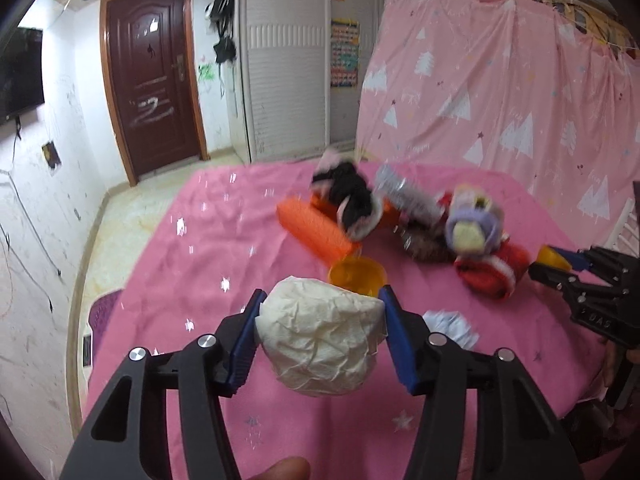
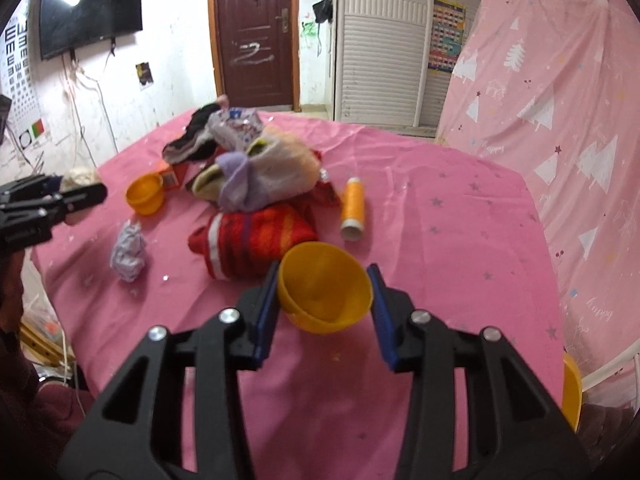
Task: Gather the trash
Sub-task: 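Carry both items over the yellow bin and open both tools to drop them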
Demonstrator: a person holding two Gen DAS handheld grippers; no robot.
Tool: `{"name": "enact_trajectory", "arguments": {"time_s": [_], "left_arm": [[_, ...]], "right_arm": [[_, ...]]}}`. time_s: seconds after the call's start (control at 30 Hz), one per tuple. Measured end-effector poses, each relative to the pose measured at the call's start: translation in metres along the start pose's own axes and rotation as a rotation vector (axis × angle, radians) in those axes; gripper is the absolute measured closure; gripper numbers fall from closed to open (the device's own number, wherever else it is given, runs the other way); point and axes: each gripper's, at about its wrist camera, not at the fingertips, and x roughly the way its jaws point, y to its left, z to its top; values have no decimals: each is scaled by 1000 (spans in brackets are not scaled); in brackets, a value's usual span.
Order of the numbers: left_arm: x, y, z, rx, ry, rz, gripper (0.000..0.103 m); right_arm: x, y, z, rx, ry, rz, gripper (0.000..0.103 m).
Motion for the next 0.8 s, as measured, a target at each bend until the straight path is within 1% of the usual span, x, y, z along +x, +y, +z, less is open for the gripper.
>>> {"name": "enact_trajectory", "arguments": {"time_s": [0.07,0.13,0.3,0.37,0.47,0.6,0.67,0.8], "left_arm": [[-6,-8,8,18,-15,-11,52],[-9,-25,18,45,-25,-42,52],[-2,-89,37,143,-34,-126,52],[8,-122,42,188,-16,-162,52],[23,-160,45,227,15,-201,52],[41,-221,48,292,57,-272,52],[47,-242,48,313,68,-287,52],[63,-296,49,369,87,-295,52]], "right_arm": [[-5,-7,0,16,-15,-10,63],[-11,-17,1,36,-27,-19,63],[-28,-50,-7,95,-54,-57,63],[-36,-62,-12,116,-65,-81,63],[-54,-89,-18,157,-91,-122,63],[-78,-117,-24,200,-129,-176,63],[-90,-134,-27,219,-145,-207,63],[-114,-159,-31,247,-185,-260,63]]}}
